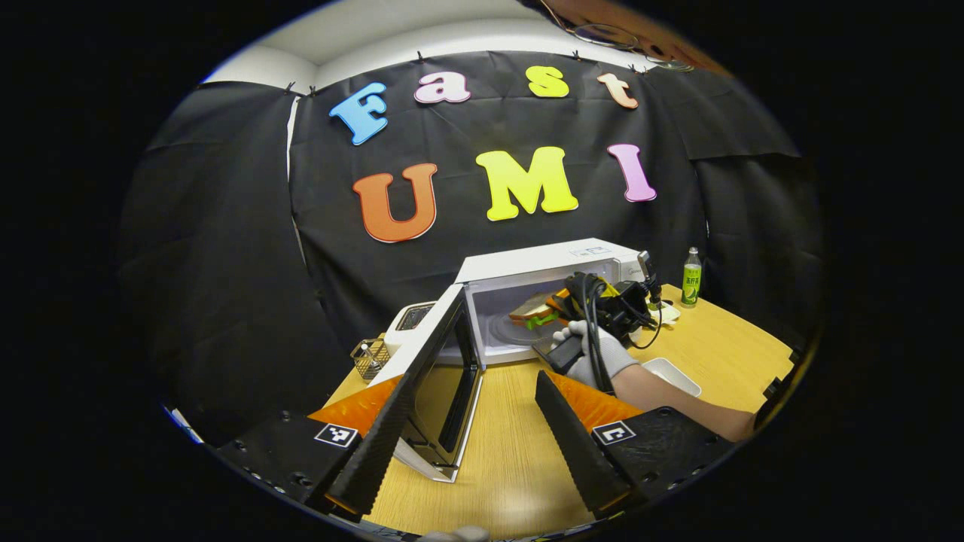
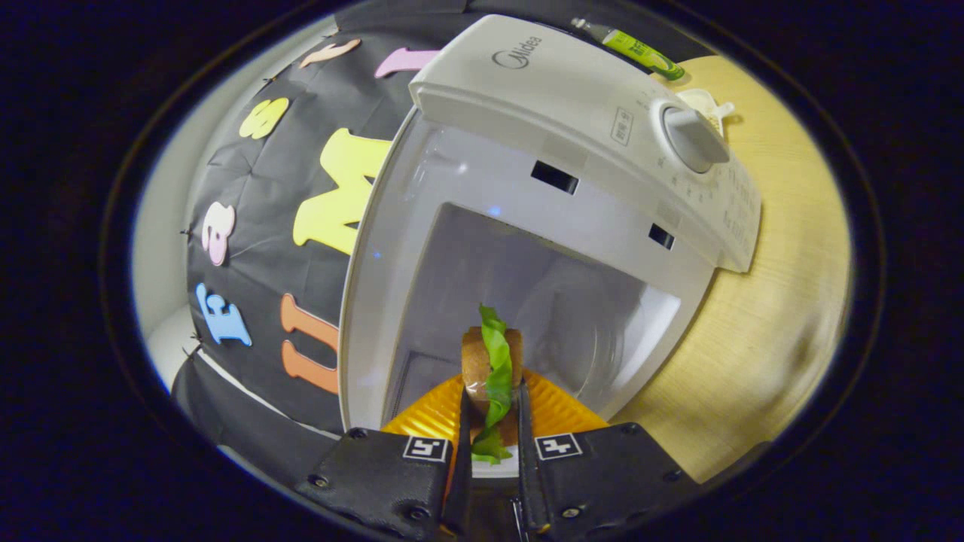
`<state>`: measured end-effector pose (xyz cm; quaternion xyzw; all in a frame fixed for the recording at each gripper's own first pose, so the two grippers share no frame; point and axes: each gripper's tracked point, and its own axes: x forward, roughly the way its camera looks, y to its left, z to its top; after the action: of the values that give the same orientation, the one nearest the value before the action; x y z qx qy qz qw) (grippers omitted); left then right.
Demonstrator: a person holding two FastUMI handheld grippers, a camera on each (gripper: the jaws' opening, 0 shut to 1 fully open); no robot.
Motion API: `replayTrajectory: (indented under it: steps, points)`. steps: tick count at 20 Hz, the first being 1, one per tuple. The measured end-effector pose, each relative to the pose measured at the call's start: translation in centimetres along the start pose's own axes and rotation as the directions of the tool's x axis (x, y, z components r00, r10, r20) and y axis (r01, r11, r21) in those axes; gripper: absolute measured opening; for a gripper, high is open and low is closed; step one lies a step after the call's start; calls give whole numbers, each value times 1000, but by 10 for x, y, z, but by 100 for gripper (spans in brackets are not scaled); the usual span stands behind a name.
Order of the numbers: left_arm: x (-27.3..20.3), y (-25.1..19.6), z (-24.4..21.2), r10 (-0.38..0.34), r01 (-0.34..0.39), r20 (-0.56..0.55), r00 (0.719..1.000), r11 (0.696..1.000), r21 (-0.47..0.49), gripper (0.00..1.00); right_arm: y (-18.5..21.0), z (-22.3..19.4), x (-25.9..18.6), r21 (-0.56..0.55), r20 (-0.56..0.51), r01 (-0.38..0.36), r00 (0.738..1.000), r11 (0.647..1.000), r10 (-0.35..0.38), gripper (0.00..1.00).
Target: Open the microwave oven with the left hand, put the food in, and close the microwave oven.
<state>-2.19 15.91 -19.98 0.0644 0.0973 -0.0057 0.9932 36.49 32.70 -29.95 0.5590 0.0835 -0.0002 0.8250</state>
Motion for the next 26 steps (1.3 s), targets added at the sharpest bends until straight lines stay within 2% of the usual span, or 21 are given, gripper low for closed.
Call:
replayTrajectory:
  steps: [3, 4, 5, 6, 8, 9, 10, 11, 12, 13, 15, 16, 18, 21, 24, 26]
  points:
    - [-4, 2, -3, 24, -24, 4, 1000, 999, 25, 97, -22, -14, 20, -54, -10, 52, 999, 997, -53, 29]
    - [-2, 2, -5, 21, -21, -7, 1000, 999, 30, 97, -27, -15, 23, -56, 0, 55, 998, 997, -55, 20]
    - [-3, 0, -8, 21, -20, -10, 1000, 999, 32, 97, -29, -15, 24, -70, 0, 58, 998, 996, -58, 30]
    - [-3, -1, -10, 15, -15, -17, 1000, 1000, 28, 97, -34, -14, 27, -105, 2, 75, 997, 992, -75, 22]
    - [-4, 0, -12, 11, -11, -24, 1000, 1000, 15, 97, -43, -15, 29, -204, 5, 122, 992, 971, -123, 29]
    - [-5, 2, -11, 13, -13, -23, 1000, 1000, 10, 97, -49, -14, 29, -284, 12, 159, 987, 946, -162, 43]
    - [-5, 2, -12, 17, -17, -21, 1000, 1000, 9, 97, -49, -12, 29, -350, 30, 181, 983, 919, -183, 37]
    - [-4, 2, -14, 14, -14, -26, 1000, 1000, 6, 97, -47, -9, 27, -405, 35, 189, 981, 895, -192, 53]
    - [-3, 3, -15, 18, -18, -25, 1000, 1000, 6, 97, -50, -5, 23, -454, 49, 210, 976, 866, -212, 50]
    - [-3, 6, -13, 23, -23, -21, 1000, 1000, 6, 97, -49, 1, 20, -494, 76, 227, 973, 839, -219, 60]
    - [-3, 9, -11, 30, -30, -12, 999, 1000, 1, 97, -49, 10, 16, -559, 105, 231, 972, 796, -208, 65]
    - [-5, 9, -9, 31, -31, -6, 999, 1000, 3, 97, -47, 17, 12, -591, 120, 235, 972, 772, -204, 80]
    - [-5, 11, -8, 38, -38, -3, 999, 999, 11, 97, -38, 21, 6, -643, 129, 219, 975, 733, -179, 90]
    - [-6, 15, -4, 40, -40, 3, 999, 999, 10, 97, -21, 30, -19, -733, 131, 202, 979, 649, -157, 93]
    - [-8, 18, 6, 40, -40, 15, 999, 999, 20, 97, -1, 33, -48, -784, 101, 154, 988, 602, -120, 93]
    - [-10, 16, 13, 25, -25, 24, 999, 1000, 8, 97, 12, 41, -72, -805, 61, 110, 993, 583, -103, 93]
